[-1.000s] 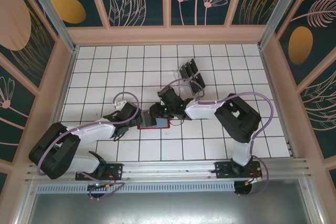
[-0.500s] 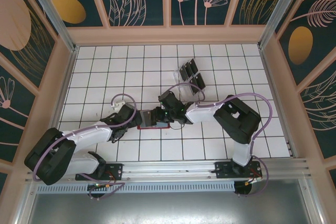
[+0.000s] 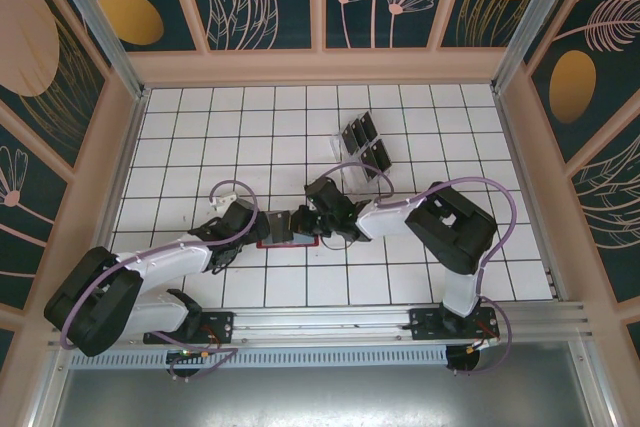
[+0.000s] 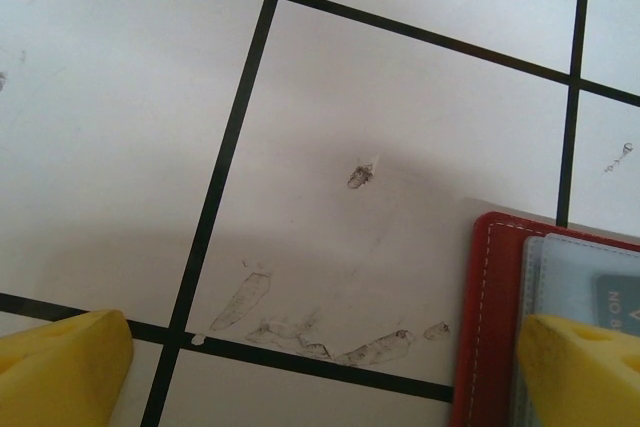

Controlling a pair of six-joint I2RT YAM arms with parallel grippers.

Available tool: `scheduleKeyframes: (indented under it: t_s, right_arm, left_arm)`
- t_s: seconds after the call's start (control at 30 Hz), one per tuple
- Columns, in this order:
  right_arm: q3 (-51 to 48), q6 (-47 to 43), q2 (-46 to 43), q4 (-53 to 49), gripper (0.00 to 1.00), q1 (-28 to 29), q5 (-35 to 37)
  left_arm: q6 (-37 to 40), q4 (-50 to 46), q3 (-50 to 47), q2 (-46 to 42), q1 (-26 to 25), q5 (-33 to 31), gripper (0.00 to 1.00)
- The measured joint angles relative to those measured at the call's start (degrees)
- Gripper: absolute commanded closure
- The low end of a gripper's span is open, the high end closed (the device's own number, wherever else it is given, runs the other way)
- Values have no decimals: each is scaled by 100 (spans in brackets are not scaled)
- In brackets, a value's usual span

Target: Put the credit cards into the card holder

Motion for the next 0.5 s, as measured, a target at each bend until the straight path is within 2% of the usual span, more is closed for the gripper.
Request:
scheduleKeyframes:
  t_s: [0.5]
  right_arm:
    - [-258, 109, -46, 229, 97, -105, 2]
  left_arm:
    - [-111, -7, -37, -140, -15, 48, 2]
